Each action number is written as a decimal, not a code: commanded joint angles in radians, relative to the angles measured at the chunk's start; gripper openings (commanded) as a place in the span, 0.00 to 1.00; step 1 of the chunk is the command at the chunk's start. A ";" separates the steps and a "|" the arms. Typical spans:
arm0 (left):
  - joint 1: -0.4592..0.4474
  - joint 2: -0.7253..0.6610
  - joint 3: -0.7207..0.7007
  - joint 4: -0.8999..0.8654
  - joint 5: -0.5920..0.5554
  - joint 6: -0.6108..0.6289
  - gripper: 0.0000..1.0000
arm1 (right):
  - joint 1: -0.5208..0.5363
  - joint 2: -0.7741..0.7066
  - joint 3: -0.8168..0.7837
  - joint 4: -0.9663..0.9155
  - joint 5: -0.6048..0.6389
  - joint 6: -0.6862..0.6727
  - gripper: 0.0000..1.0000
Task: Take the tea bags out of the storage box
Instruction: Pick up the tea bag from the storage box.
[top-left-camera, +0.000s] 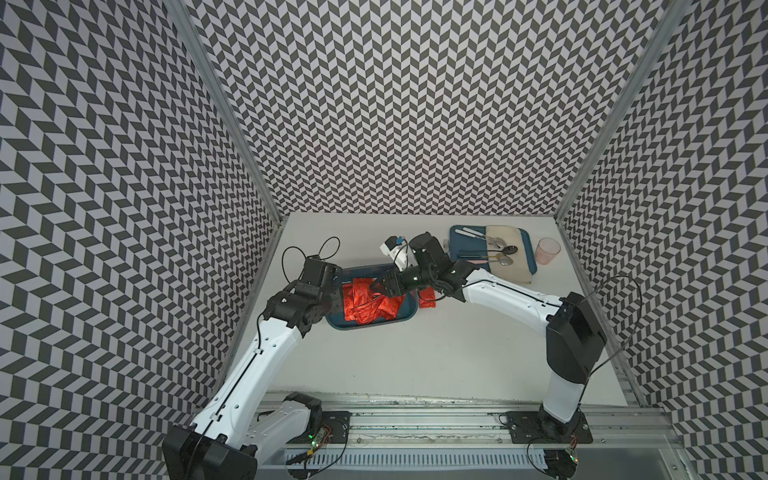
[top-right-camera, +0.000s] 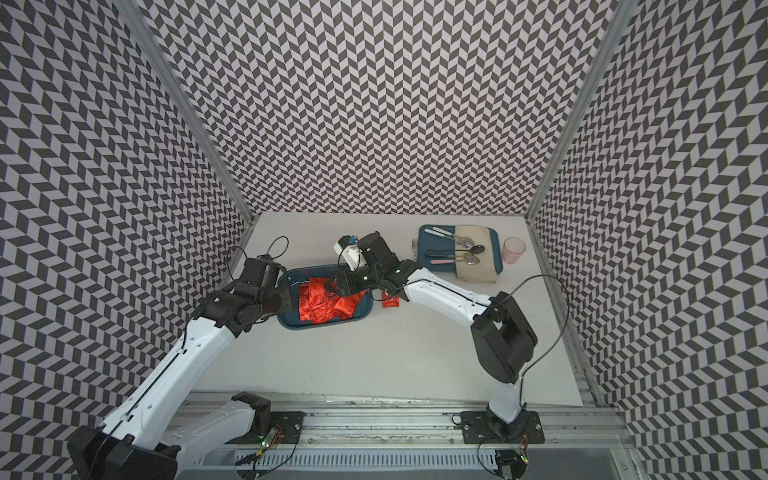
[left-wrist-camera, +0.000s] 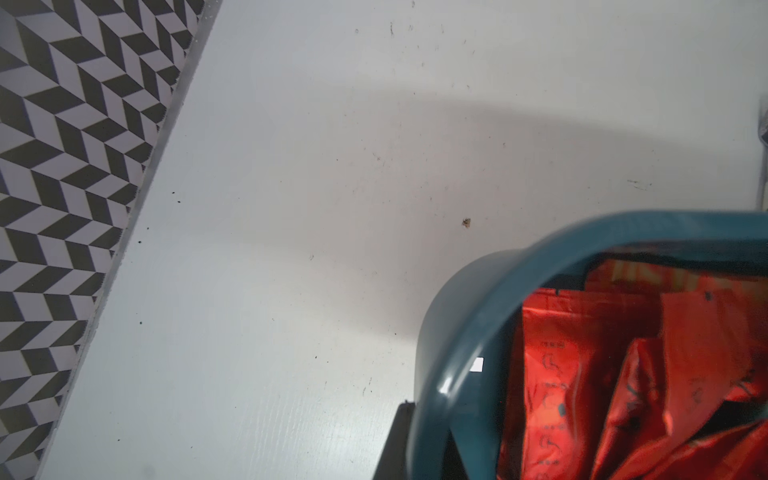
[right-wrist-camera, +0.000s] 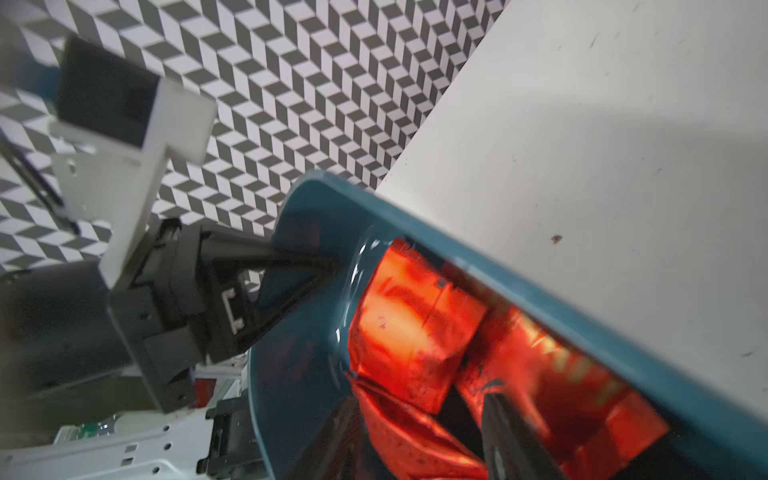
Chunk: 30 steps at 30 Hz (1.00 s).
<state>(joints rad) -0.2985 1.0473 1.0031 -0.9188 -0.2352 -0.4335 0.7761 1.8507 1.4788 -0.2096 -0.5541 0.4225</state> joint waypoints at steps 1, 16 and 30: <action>0.001 -0.012 0.017 0.040 0.028 0.006 0.00 | -0.003 0.044 0.063 0.052 -0.061 0.006 0.51; 0.001 -0.015 0.020 0.038 0.029 0.007 0.00 | 0.015 0.085 0.018 0.033 -0.096 0.023 0.45; 0.001 -0.018 0.021 0.031 0.014 -0.004 0.00 | 0.045 0.090 0.006 0.048 -0.090 0.029 0.38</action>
<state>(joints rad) -0.2966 1.0470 1.0027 -0.9222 -0.2268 -0.4164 0.8158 1.9362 1.5021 -0.1936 -0.6369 0.4534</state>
